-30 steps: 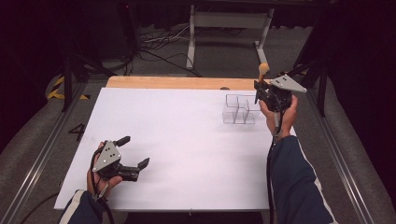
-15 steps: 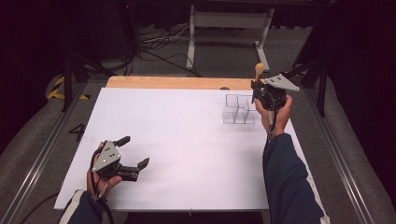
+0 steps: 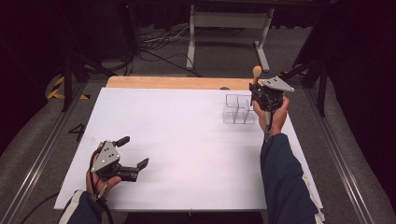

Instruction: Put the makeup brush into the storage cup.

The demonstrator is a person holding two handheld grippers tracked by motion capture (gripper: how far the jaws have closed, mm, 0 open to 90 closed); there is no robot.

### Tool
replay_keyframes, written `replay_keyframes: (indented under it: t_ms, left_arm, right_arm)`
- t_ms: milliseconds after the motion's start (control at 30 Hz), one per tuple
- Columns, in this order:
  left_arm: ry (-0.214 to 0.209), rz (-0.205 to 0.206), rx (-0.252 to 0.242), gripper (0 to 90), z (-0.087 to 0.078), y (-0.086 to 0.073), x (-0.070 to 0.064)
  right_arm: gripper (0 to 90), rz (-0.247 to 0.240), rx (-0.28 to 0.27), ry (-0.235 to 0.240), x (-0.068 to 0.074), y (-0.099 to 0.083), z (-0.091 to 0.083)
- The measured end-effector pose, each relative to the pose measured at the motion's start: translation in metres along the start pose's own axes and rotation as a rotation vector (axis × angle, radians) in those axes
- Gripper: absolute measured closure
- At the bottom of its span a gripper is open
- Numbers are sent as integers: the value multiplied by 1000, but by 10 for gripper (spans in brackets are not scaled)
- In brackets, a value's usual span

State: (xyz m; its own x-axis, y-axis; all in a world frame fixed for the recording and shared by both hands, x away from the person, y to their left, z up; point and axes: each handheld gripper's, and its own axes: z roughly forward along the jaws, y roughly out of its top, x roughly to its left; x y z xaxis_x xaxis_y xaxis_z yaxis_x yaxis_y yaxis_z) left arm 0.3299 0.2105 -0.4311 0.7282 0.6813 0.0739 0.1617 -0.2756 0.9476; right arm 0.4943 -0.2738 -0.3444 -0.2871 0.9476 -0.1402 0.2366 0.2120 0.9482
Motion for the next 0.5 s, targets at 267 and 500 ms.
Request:
replay_keyframes:
  t_ms: [267, 500]
  left_arm:
    - [-1, 2, 5, 21, 1, 0, 0]
    - [1, 2, 6, 21, 1, 0, 0]
  right_arm:
    - [786, 12, 15, 0, -3, -8, 2]
    - [785, 30, 38, 4, -6, -17, 3]
